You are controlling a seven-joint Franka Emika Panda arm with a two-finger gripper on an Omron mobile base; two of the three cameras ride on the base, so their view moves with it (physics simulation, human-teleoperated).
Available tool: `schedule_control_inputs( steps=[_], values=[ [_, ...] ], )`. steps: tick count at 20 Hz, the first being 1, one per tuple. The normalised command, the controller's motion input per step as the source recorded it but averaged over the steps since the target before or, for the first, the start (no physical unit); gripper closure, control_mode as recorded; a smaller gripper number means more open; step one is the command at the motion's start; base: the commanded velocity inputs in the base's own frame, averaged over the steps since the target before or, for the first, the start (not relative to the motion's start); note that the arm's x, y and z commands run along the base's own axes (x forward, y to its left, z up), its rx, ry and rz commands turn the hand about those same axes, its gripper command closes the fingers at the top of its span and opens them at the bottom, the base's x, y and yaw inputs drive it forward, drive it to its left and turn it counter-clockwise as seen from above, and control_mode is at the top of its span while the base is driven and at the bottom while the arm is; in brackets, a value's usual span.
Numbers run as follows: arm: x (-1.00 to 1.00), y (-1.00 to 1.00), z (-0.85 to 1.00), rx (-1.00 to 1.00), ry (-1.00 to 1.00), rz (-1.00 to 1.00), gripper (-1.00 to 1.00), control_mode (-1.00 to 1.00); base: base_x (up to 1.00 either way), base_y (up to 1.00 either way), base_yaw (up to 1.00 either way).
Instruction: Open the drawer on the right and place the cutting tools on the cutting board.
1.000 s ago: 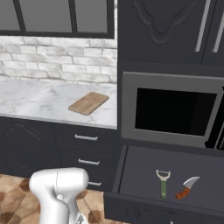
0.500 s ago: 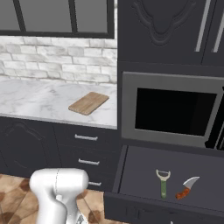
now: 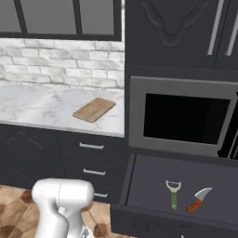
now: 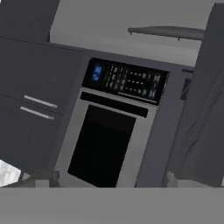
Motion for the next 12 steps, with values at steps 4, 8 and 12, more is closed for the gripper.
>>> schedule_control_inputs(
  steps=[4, 8, 12],
  values=[
    [-0.83, -0.08, 0.86, -0.08, -0.11, -0.16, -1.0, -1.0, 0.0, 0.0, 0.0],
    [-0.27, 0.11, 0.42, -0.3, 0.04, -0.06, -1.0, -1.0, 0.0, 0.0, 0.0],
    [0.08, 0.51, 0.11, -0.46, 0.31, 0.0, -1.0, -1.0, 0.0, 0.0, 0.0]
  ],
)
